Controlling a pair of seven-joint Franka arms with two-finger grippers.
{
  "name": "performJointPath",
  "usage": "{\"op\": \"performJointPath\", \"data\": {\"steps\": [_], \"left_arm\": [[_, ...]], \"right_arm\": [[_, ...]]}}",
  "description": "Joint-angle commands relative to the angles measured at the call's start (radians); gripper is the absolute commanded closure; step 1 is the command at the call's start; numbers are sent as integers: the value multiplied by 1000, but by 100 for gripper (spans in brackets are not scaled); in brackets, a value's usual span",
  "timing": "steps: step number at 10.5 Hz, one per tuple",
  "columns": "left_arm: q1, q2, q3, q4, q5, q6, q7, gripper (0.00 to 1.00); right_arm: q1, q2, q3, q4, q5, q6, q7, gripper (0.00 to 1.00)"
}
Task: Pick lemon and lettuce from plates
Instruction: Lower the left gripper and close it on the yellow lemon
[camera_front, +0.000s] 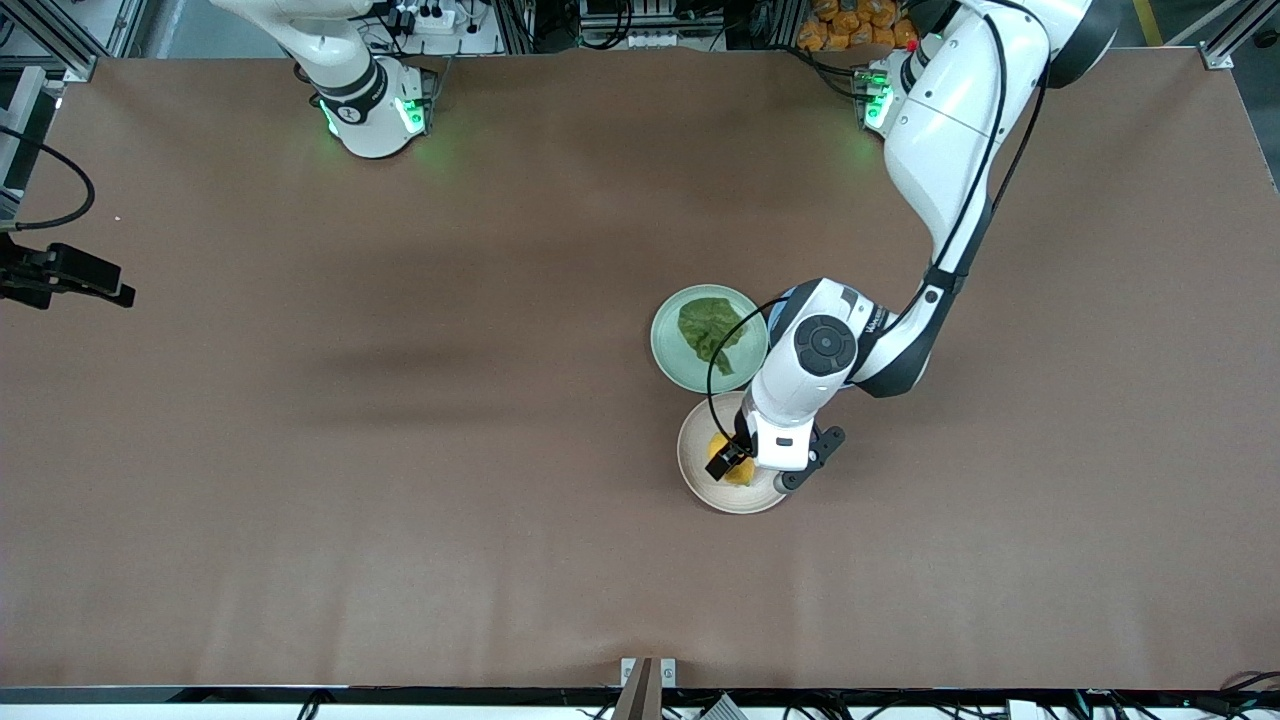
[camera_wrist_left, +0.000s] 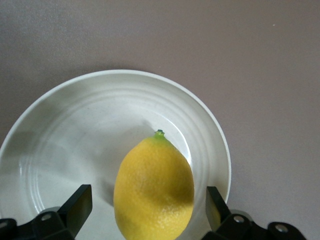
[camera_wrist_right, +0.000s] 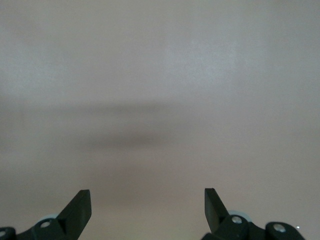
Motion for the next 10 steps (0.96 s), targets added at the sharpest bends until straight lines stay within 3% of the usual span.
{"op": "performJointPath", "data": {"steps": [1,2,3,4,5,10], "left_arm": [[-15,20,14,26,27,17,-38,0],[-15,23,15,26,28,20,-38,0],[-36,25,39,26,49,39,-38,27],[-71,25,85,26,57,43,-61,82],[-103,25,121,24,59,43,-91,100],[-90,-48,129,17,60,28,-99,100]], "right_arm": [[-5,-28,7,-24,6,5,2,0],[-5,-28,7,-25,6,5,2,0],[-5,-28,7,-25,6,5,2,0],[-3,-28,7,-25,6,5,2,0],[-3,-28,7,-25,6,5,2,0],[-1,-28,9,-24,6,2,2,0]]}}
